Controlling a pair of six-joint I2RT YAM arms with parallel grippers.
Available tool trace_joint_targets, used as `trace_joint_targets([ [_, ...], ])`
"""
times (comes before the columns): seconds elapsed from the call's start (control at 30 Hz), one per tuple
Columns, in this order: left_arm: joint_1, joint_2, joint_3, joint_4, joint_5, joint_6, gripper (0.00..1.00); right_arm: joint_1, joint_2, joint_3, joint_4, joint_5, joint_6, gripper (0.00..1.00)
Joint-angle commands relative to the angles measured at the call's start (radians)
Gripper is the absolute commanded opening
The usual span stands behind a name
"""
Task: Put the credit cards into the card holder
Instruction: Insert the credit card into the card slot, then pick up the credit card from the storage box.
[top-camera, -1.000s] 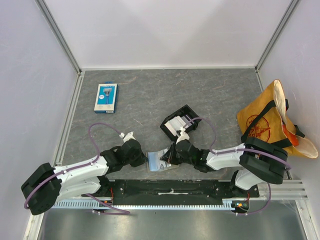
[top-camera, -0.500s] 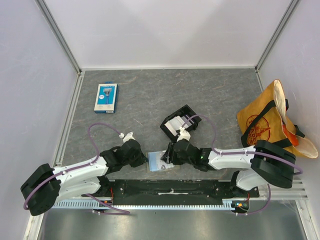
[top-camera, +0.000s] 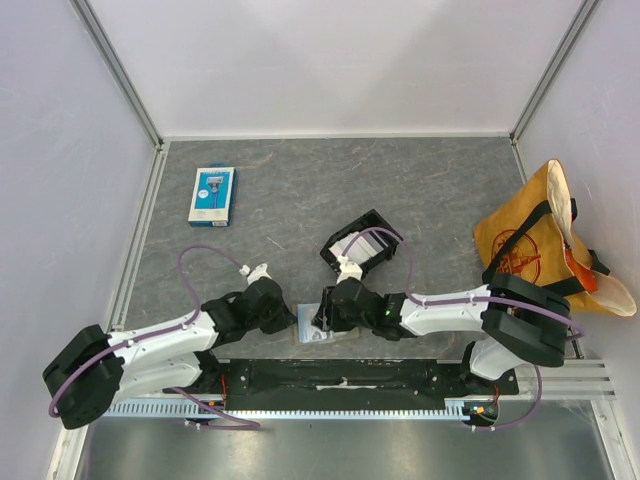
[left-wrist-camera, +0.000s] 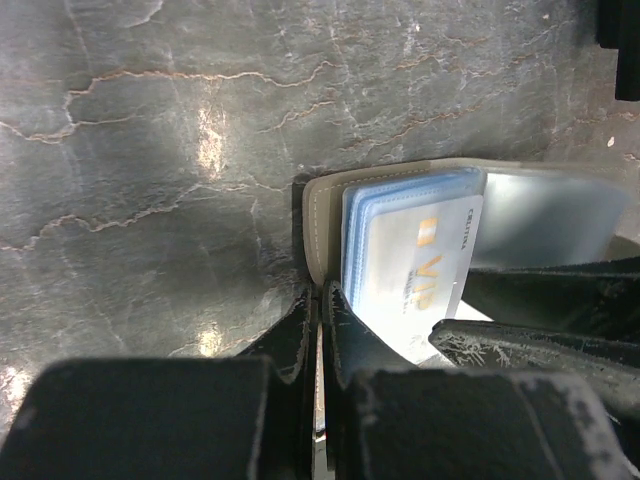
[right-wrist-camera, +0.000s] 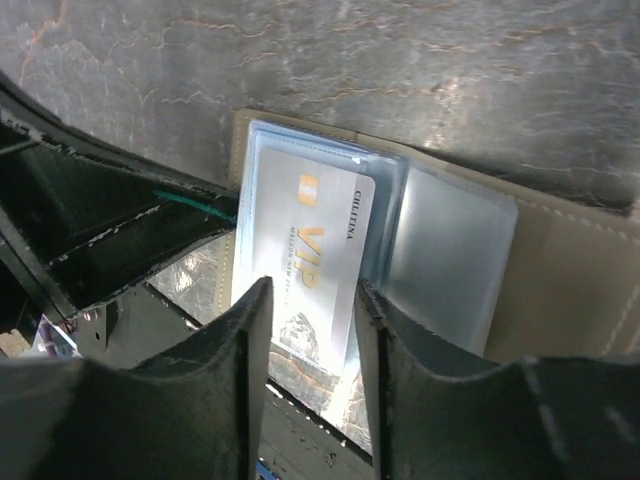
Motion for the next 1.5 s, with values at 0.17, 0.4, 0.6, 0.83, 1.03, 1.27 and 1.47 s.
trace_joint_targets([
  [0.17,-0.002,0.017,0.049,-0.013,-0.005,0.056,0.02,0.036,0.037,0.082,-0.001,-0.003,-0.056,0.38],
  [0.4,-0.002,-0.050,0.071,-0.082,0.001,0.068,0.02,-0.012,-0.113,0.060,-0.105,0.095,-0.113,0.55],
  [0.6,0.000,-0.104,0.152,-0.172,0.018,0.108,0.02,-0.064,-0.208,0.131,-0.214,0.084,-0.211,0.63],
  [0.83,-0.002,-0.079,0.206,-0.201,0.024,0.122,0.02,-0.136,-0.234,0.224,-0.323,0.144,-0.292,0.64],
  [1.03,0.000,-0.064,0.192,-0.200,0.021,0.128,0.02,-0.340,-0.234,0.307,-0.376,0.098,-0.428,0.70],
  [1.27,0.000,-0.059,0.183,-0.191,0.012,0.125,0.02,-0.540,-0.083,0.408,-0.382,-0.179,-0.580,0.77],
  [1.47,-0.002,-0.070,0.181,-0.188,0.012,0.117,0.02,-0.593,0.033,0.464,-0.379,-0.250,-0.639,0.80],
])
